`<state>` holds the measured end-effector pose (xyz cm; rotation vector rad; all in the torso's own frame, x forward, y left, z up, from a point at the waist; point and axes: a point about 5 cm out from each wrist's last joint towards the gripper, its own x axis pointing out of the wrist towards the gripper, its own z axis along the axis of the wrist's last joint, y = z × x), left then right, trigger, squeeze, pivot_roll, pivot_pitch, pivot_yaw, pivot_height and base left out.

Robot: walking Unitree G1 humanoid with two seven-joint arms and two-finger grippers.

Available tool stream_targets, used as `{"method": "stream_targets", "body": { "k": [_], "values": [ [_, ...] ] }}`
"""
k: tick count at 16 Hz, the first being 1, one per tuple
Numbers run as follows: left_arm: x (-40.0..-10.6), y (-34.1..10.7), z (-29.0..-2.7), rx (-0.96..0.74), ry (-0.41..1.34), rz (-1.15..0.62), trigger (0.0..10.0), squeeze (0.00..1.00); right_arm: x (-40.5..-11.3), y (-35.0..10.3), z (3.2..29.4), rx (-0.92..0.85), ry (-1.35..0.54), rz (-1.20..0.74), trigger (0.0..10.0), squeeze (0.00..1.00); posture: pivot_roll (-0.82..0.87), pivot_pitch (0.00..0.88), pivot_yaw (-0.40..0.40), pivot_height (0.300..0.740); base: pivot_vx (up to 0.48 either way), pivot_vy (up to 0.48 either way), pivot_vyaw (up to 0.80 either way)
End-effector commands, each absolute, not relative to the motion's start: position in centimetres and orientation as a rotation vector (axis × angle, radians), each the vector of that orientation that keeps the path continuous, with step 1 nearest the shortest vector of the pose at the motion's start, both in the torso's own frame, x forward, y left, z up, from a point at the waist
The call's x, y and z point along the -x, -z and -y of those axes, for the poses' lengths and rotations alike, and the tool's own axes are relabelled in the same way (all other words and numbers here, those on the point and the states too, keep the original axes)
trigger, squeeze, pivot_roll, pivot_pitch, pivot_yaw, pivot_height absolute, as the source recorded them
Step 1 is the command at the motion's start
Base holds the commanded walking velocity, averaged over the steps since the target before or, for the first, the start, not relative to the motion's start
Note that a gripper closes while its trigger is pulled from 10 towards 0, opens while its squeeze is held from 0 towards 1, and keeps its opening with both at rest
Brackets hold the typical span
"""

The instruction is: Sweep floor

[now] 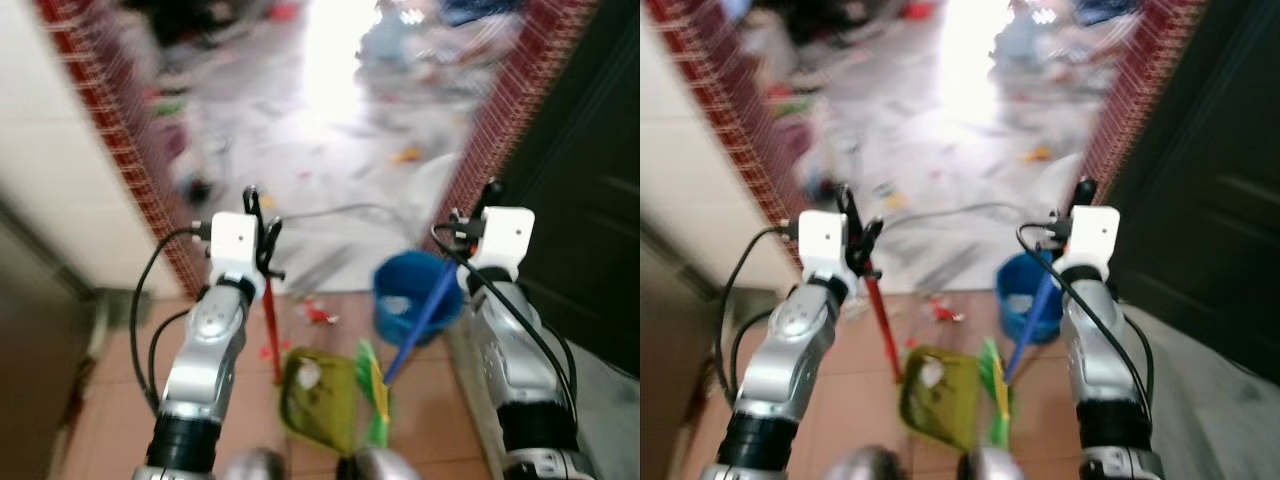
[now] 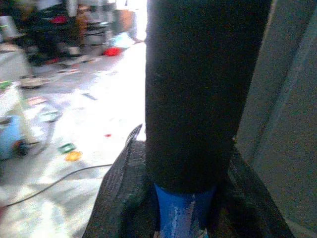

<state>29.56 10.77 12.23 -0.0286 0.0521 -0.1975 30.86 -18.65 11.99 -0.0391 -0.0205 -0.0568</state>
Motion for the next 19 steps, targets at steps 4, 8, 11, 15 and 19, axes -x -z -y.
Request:
{"method": "stream_targets", "body": {
  "k": [4,8,11,15,19],
  "values": [
    [-29.8,-13.4,-10.7,0.055,0.197,-0.004,10.0,0.00,-30.8,-12.9,19.0,0.071,0.063,0.050,10.0,0.00,-0.13,0.000,0.014,0.740,0.000,-0.134,0.00],
    [-30.1,-13.4,-11.4,0.072,0.166,-0.005,10.0,0.00,-30.9,-13.0,19.1,0.082,0.063,0.046,10.0,0.00,-0.13,0.000,0.008,0.740,0.000,0.000,0.00],
    [-30.2,-13.6,-12.1,0.086,0.128,0.000,10.0,0.00,-31.1,-13.2,19.5,0.092,0.069,0.049,10.0,0.00,-0.13,0.000,0.004,0.740,0.000,0.000,0.00],
    [-30.1,-16.5,-14.0,0.098,0.039,0.084,10.0,0.00,-31.0,-12.5,20.3,0.140,0.095,0.017,10.0,0.00,-0.13,0.000,0.001,0.740,0.000,0.000,0.00],
    [-30.2,-20.0,-16.6,0.074,-0.102,0.201,10.0,0.00,-31.3,-12.2,20.6,0.145,0.095,0.000,10.0,0.00,-0.11,0.000,-0.010,0.740,0.000,0.000,0.00]
  ]
}}
